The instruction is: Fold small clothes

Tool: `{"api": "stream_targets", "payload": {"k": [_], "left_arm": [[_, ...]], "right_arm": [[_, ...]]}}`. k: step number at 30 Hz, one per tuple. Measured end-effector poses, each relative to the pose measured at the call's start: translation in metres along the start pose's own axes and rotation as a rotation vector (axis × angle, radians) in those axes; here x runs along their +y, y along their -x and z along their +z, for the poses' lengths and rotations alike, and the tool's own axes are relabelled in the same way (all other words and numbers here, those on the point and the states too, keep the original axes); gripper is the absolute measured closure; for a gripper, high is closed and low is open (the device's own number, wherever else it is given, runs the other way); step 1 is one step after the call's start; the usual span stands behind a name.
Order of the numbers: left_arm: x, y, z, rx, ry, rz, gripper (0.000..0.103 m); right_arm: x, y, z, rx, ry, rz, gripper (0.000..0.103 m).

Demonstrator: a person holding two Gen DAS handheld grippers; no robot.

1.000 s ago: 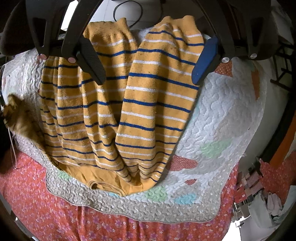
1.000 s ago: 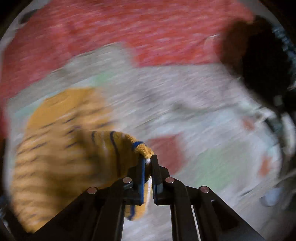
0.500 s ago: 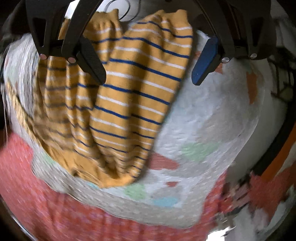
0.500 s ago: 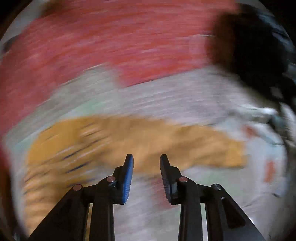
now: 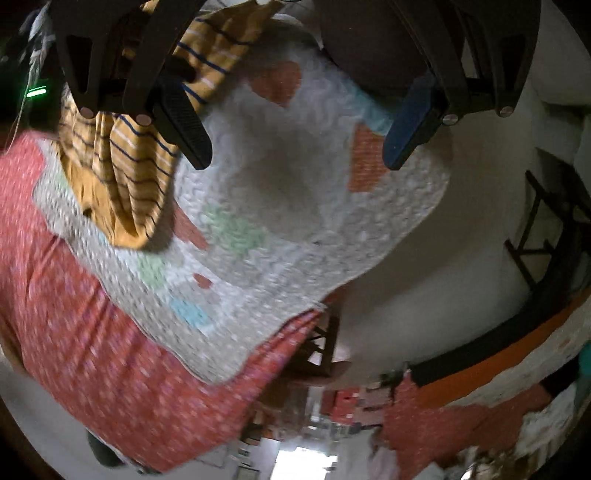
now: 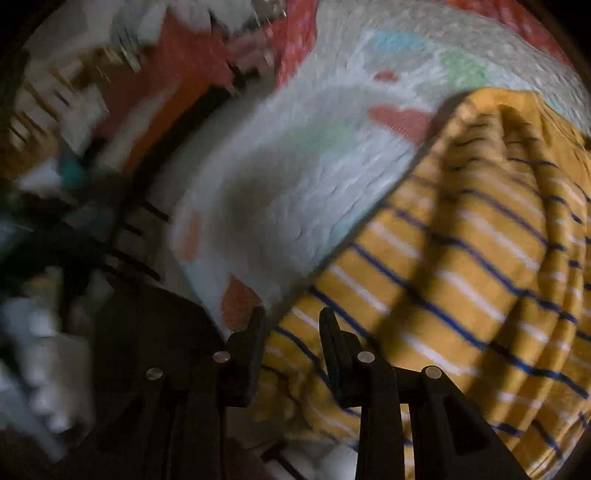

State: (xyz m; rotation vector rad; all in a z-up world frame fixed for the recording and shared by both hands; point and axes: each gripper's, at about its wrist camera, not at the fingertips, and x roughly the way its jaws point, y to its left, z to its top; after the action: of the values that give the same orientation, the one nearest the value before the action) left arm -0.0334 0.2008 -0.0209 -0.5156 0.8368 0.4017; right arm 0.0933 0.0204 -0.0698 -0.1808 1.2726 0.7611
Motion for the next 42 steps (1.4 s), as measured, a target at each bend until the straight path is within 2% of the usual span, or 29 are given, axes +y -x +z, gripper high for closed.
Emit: {"api": "stream_targets", "payload": {"k": [1,3,4,5,7,10,14,16,18,19,20,21,22,25,28,30,31,33,35,36,38,42], "left_arm": [[0.009,0.0,0.001,-0.003,0.017,-0.003,0.01],[0.025,0.001,0.003,-0.006,0.04,-0.009,0.01],[0.03,0.004,0.002,-0.007,0.046,-0.008,0.01],[0.035,0.004,0.003,-0.009,0.054,-0.011,0.01],[0.049,0.007,0.008,-0.021,0.076,-0.018,0.01],[0.068,0.016,0.016,-0.049,0.119,-0.025,0.01],[0.089,0.03,0.028,-0.096,0.154,-0.012,0.01],[0.095,0.036,0.031,-0.117,0.154,0.001,0.01],[0.097,0.039,0.032,-0.125,0.146,0.016,0.01],[0.098,0.038,0.033,-0.126,0.147,0.015,0.01],[0.099,0.038,0.033,-0.126,0.149,0.014,0.01],[0.099,0.035,0.032,-0.123,0.153,0.011,0.01],[0.1,0.035,0.032,-0.121,0.153,0.007,0.01],[0.095,0.027,0.031,-0.098,0.15,-0.013,0.01],[0.083,0.02,0.028,-0.078,0.128,-0.033,0.01],[0.076,0.019,0.025,-0.073,0.11,-0.038,0.01],[0.075,0.02,0.024,-0.071,0.106,-0.039,0.01],[0.074,0.02,0.022,-0.069,0.105,-0.043,0.01],[0.076,0.021,0.022,-0.073,0.115,-0.044,0.01],[0.078,0.021,0.023,-0.076,0.121,-0.041,0.01],[0.083,0.022,0.023,-0.08,0.135,-0.036,0.01],[0.085,0.021,0.025,-0.075,0.144,-0.036,0.01]], "right_arm": [[0.009,-0.015,0.003,0.029,0.011,-0.073,0.059],[0.021,-0.043,0.002,0.092,0.049,-0.17,0.057],[0.032,-0.048,0.001,0.076,0.097,-0.228,0.064],[0.041,-0.048,0.001,0.065,0.119,-0.24,0.095],[0.049,-0.046,0.011,0.067,0.119,-0.17,0.102],[0.055,-0.034,0.041,0.005,0.102,-0.05,0.102],[0.086,-0.026,0.098,-0.075,0.093,0.095,0.102],[0.101,-0.023,0.117,-0.072,0.114,0.177,0.102],[0.105,-0.017,0.116,-0.064,0.154,0.105,0.099],[0.103,-0.015,0.108,-0.061,0.183,0.05,0.086],[0.098,-0.014,0.094,-0.049,0.2,-0.023,0.061],[0.092,-0.016,0.078,-0.028,0.198,-0.08,0.053],[0.083,-0.02,0.061,0.002,0.185,-0.107,0.05],[0.071,-0.04,0.025,0.1,0.149,-0.18,0.05],[0.06,-0.059,0.0,0.135,0.071,-0.276,0.05],[0.064,-0.07,-0.007,0.116,0.107,-0.353,0.048],[0.072,-0.076,-0.01,0.105,0.173,-0.399,0.046],[0.081,-0.08,-0.013,0.09,0.231,-0.434,0.054],[0.071,-0.072,-0.012,0.062,0.212,-0.402,0.093],[0.064,-0.067,-0.009,0.055,0.183,-0.366,0.097],[0.046,-0.054,0.0,0.046,0.087,-0.265,0.097],[0.051,-0.032,0.046,-0.027,0.024,-0.097,0.097]]}}
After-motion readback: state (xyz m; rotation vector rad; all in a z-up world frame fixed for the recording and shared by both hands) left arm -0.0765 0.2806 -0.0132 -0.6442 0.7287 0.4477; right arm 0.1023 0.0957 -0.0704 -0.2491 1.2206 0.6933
